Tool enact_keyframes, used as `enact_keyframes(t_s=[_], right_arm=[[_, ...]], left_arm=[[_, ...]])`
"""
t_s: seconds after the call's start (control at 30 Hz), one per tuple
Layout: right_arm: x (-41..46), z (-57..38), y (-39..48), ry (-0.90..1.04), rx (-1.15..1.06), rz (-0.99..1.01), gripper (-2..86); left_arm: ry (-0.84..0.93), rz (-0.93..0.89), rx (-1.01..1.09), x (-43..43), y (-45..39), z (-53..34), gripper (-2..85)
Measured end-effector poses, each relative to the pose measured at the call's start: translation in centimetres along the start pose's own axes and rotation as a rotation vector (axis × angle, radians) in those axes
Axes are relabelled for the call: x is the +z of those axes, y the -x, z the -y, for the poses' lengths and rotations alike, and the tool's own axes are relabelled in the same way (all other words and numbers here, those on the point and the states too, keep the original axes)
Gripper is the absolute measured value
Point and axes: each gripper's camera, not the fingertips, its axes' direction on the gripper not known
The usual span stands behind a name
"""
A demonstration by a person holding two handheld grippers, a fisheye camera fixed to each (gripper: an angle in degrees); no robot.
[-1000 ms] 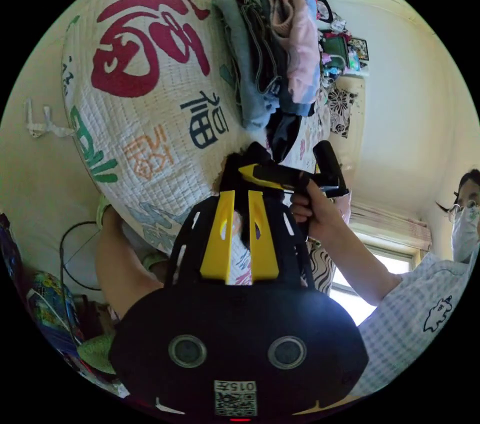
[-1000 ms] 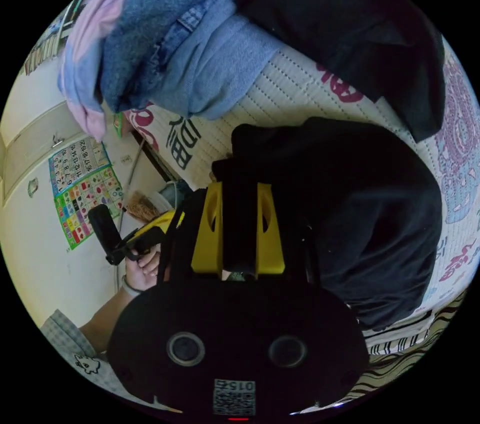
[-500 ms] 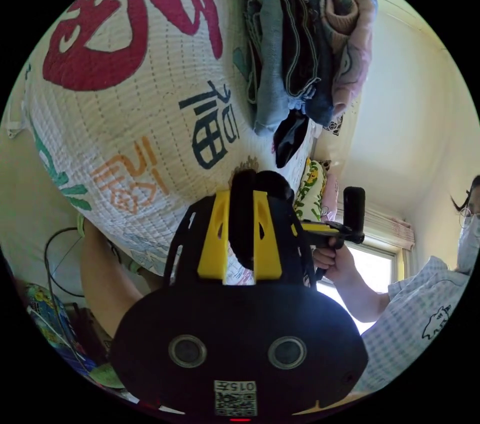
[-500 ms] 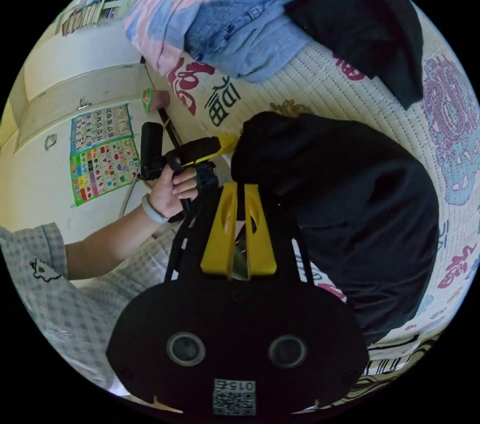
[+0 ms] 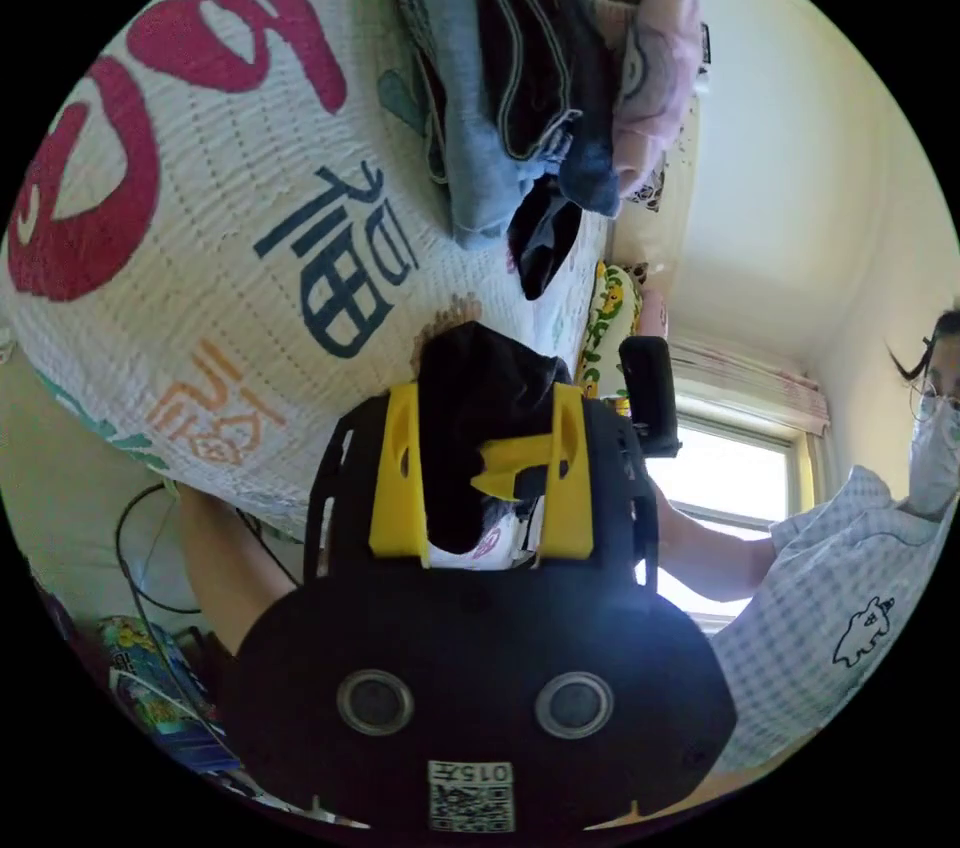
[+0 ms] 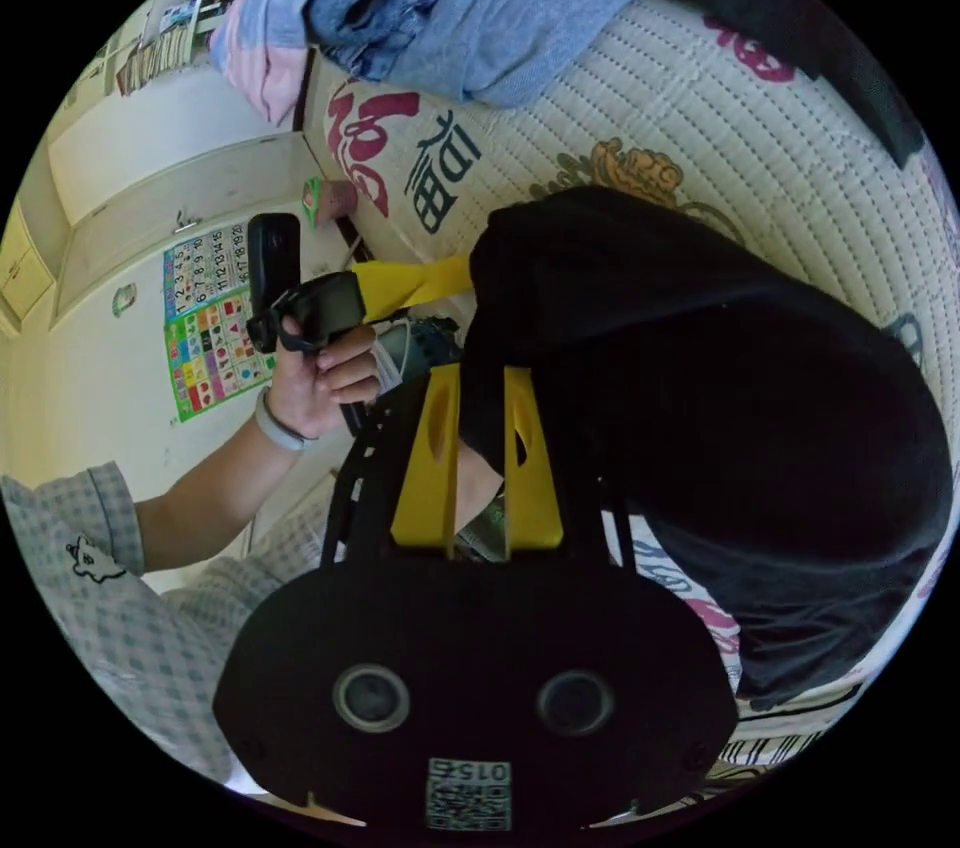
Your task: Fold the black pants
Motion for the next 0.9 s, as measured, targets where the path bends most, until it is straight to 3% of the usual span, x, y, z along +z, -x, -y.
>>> enact_keyframes(t_s=[0.17, 0.3, 0.53, 0.77, 0.9], right_arm=[[-1.8, -1.0, 0.3, 0.011, -0.071, -0.005, 7.7], [-4.0, -2.4, -0.5, -0.013, -0.071, 0.0, 7.3], [-8.5, -2.4, -2.4, -0.295, 0.116, 0.076, 11.0], [-7.0, 1.4, -1.9, -0.108, 0.156, -0.059, 11.0], [-8.5, -0.3, -2.2, -0.144, 0.145, -0.023, 8.1]], left_arm=[[0.063, 0.203, 0.051, 2.8, -2.7, 0.8, 13.8], [0.077, 0.248, 0.015, 4.4, -3.2, 1.3, 11.6], [0.166, 0.253, 0.186, 7.6, -7.2, 0.4, 12.4], [0.264, 0.348, 0.454, 11.6, -13.2, -1.8, 13.0], [0.277, 0.304, 0.476, 12.9, -14.8, -1.7, 12.4]])
